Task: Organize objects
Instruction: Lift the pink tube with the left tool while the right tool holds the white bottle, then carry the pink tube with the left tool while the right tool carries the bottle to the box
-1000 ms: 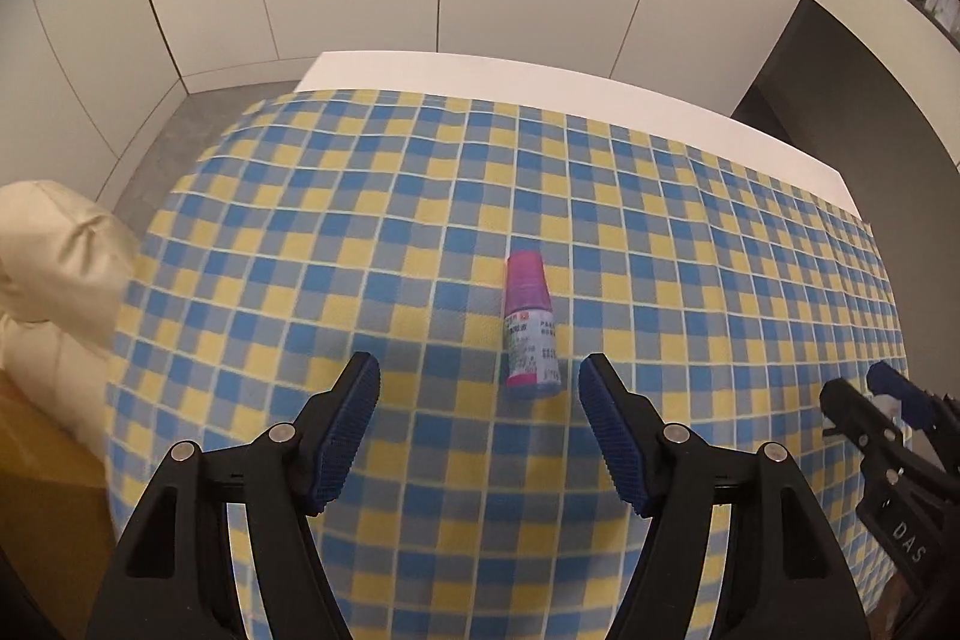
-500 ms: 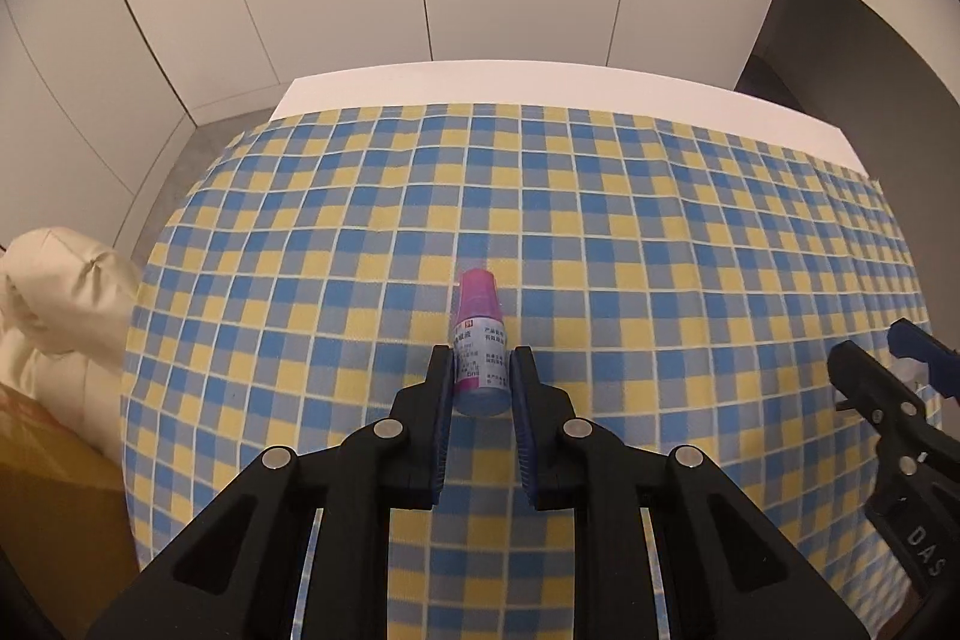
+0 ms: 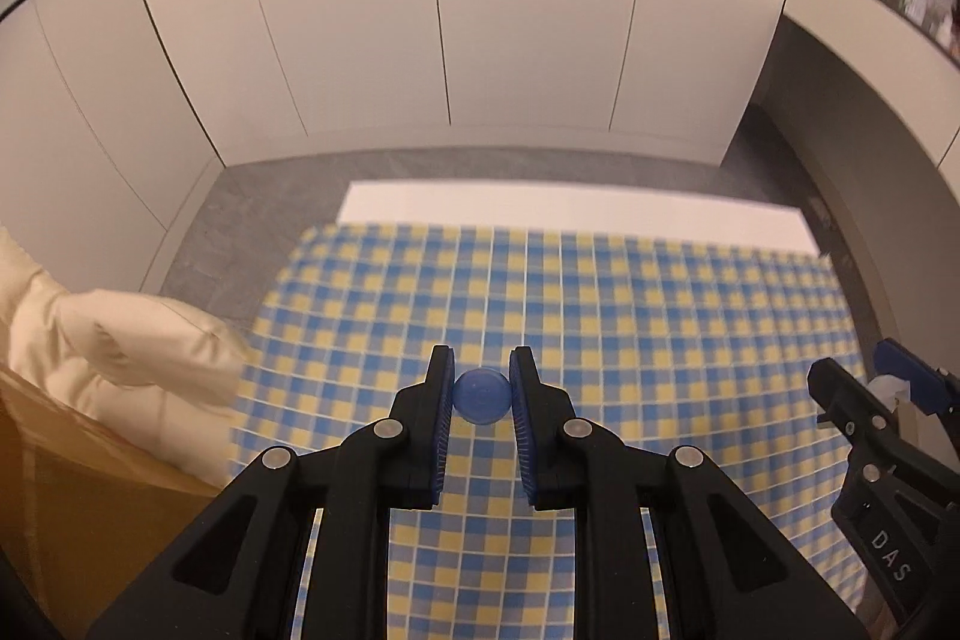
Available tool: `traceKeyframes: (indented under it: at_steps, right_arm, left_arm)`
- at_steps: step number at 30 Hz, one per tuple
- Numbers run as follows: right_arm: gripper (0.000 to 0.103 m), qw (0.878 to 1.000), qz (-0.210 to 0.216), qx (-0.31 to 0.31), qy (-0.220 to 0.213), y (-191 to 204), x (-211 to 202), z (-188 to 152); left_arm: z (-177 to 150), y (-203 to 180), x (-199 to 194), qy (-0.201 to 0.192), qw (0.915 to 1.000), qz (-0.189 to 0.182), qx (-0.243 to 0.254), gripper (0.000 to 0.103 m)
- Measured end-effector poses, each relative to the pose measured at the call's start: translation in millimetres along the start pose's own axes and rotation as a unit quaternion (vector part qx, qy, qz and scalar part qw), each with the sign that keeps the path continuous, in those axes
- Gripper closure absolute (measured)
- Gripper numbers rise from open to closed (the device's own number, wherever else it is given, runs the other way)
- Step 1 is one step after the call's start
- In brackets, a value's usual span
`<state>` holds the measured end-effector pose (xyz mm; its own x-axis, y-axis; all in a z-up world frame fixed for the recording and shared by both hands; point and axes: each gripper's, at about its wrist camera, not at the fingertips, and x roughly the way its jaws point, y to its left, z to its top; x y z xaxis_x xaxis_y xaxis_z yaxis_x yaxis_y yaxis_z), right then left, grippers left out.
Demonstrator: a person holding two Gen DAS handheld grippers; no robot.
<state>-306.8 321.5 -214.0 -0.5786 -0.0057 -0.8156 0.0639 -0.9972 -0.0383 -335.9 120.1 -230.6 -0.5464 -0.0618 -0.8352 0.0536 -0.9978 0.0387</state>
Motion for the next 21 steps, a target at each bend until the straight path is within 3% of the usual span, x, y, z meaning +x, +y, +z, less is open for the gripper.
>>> traceKeyframes:
  at_steps: [7, 21]
  right_arm:
    - [0.044, 1.0, -0.002, 0.003, -0.015, -1, -58, 27]
    - [0.044, 0.999, -0.005, 0.014, -0.038, -10, -154, 62]
  left_arm:
    - [26, -4, -86, -0.04, 0.9991, 0.011, 0.004, 0.085]
    - [46, 6, -186, -0.073, 0.9972, 0.007, -0.015, 0.085]
